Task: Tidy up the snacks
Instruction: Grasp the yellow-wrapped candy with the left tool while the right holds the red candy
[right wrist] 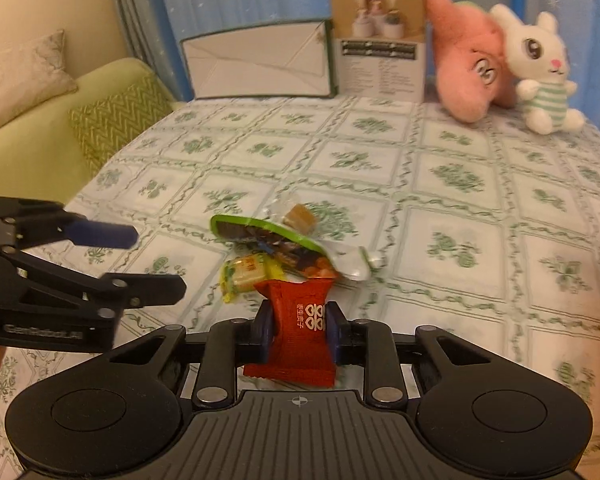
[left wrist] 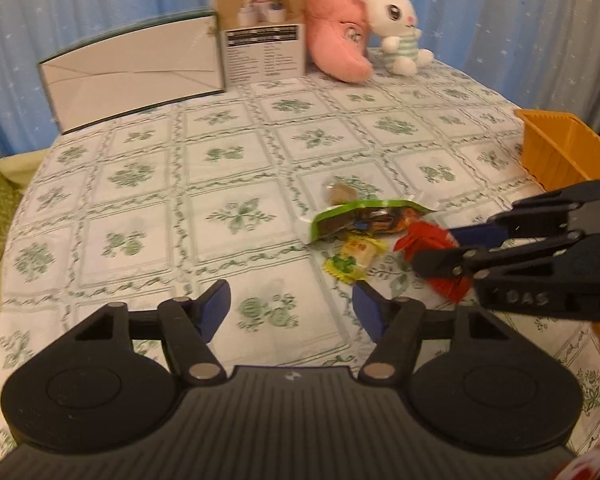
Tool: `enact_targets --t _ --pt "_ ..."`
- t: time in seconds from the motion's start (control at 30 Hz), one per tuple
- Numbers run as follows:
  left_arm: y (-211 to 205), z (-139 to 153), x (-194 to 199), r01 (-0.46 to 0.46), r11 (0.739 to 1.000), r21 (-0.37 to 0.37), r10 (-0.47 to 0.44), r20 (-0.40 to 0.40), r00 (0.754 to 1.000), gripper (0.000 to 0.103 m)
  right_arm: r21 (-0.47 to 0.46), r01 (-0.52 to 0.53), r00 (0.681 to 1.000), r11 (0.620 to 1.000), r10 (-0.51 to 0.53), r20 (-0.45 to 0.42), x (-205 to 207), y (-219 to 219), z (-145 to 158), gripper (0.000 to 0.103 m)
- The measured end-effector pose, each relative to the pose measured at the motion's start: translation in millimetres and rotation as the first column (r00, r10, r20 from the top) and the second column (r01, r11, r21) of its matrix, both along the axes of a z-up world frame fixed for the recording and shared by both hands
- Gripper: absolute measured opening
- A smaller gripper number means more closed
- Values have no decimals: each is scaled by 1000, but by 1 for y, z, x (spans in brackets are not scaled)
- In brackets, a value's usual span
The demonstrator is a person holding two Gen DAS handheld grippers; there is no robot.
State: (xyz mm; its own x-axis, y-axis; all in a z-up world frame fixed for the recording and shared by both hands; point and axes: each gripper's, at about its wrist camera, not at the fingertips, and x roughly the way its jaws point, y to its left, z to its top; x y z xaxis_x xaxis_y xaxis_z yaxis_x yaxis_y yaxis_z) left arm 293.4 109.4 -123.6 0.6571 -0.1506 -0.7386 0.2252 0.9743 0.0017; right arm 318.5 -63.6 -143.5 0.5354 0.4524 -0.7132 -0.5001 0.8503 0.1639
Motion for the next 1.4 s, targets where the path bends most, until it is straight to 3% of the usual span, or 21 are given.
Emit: enact_targets --t 0.07,0.23,0.57,0.7,0.87,1.17,1.4 --pt "-7 -2 4 30 1000 3 -30 4 1000 61 21 33 999 999 -33 -4 -5 -13 5 27" --pt "-24 -10 16 104 995 8 -104 9 995 42 64 109 994 992 -108 -19 -21 -45 9 27" --pt "-41 -21 30 131 991 14 -132 29 991 36 83 137 990 987 -134 -43 -43 -61 4 27" --pt "-46 -20 30 133 991 -2 -133 18 991 20 86 138 990 987 -135 -40 -47 -62 4 26" --pt "-53 -17 21 55 998 -32 -56 -19 998 19 90 156 988 984 -154 -33 -52 -69 10 26" --pt "-76 -8 -28 -34 997 -71 29 -76 997 19 86 206 978 975 -206 -11 -86 -87 31 26" --pt "-96 17 -75 -85 990 -109 79 -51 996 19 89 245 970 965 -245 -14 -127 -105 49 26"
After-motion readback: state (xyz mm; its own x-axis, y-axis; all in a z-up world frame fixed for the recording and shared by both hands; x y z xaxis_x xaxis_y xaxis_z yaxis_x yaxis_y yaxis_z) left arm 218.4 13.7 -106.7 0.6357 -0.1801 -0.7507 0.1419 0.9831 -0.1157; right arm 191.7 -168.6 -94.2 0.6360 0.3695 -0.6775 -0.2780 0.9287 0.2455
